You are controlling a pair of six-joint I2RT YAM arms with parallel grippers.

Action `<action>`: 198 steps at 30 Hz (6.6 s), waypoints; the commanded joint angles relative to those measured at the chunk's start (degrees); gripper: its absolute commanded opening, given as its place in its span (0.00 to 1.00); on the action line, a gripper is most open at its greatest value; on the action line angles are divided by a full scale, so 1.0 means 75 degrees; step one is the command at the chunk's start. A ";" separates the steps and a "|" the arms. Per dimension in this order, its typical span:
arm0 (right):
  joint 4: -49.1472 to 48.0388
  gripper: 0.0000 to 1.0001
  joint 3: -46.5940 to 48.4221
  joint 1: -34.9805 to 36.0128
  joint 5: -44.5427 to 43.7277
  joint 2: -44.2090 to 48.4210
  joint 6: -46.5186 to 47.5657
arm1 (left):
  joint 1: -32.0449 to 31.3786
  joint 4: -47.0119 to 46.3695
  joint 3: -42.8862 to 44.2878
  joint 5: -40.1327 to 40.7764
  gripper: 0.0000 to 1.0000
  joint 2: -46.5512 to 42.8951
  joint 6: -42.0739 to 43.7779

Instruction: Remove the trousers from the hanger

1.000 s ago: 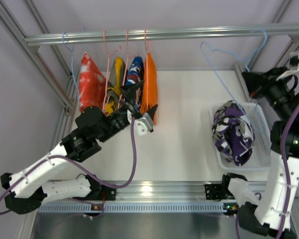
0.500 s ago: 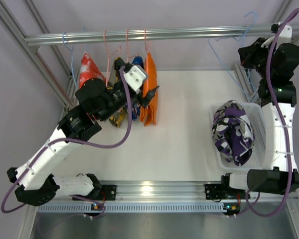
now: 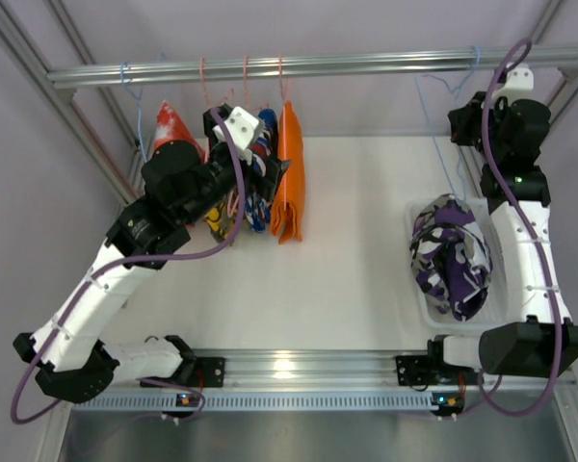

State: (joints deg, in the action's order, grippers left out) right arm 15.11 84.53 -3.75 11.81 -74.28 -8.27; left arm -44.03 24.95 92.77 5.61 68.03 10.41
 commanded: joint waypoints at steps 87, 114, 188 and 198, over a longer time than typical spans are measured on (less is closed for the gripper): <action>-0.2273 0.00 0.3014 0.6031 -0.2946 -0.3515 -0.1124 | 0.2648 -0.0947 -0.0065 -0.1087 0.99 -0.0797 -0.1248; -0.2449 0.00 0.2452 0.5762 -0.3345 -0.1406 -0.0350 | 0.2648 -0.1311 -0.0101 -0.1825 0.99 -0.0376 -0.0861; 0.0223 0.00 -0.1216 0.5703 0.0685 0.3237 -0.0010 | -0.1301 -0.7135 -0.3287 -0.4673 0.43 0.1054 1.0693; 0.0492 0.22 -0.1275 0.5820 0.1354 0.3236 0.0177 | -0.1442 -0.7041 -0.2878 -0.3947 0.00 0.1242 1.0484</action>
State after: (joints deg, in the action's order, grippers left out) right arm 25.56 72.75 39.57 17.50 -51.55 -7.35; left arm -54.48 -26.02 68.53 -24.93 77.84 88.86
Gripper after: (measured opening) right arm 0.171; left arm 0.042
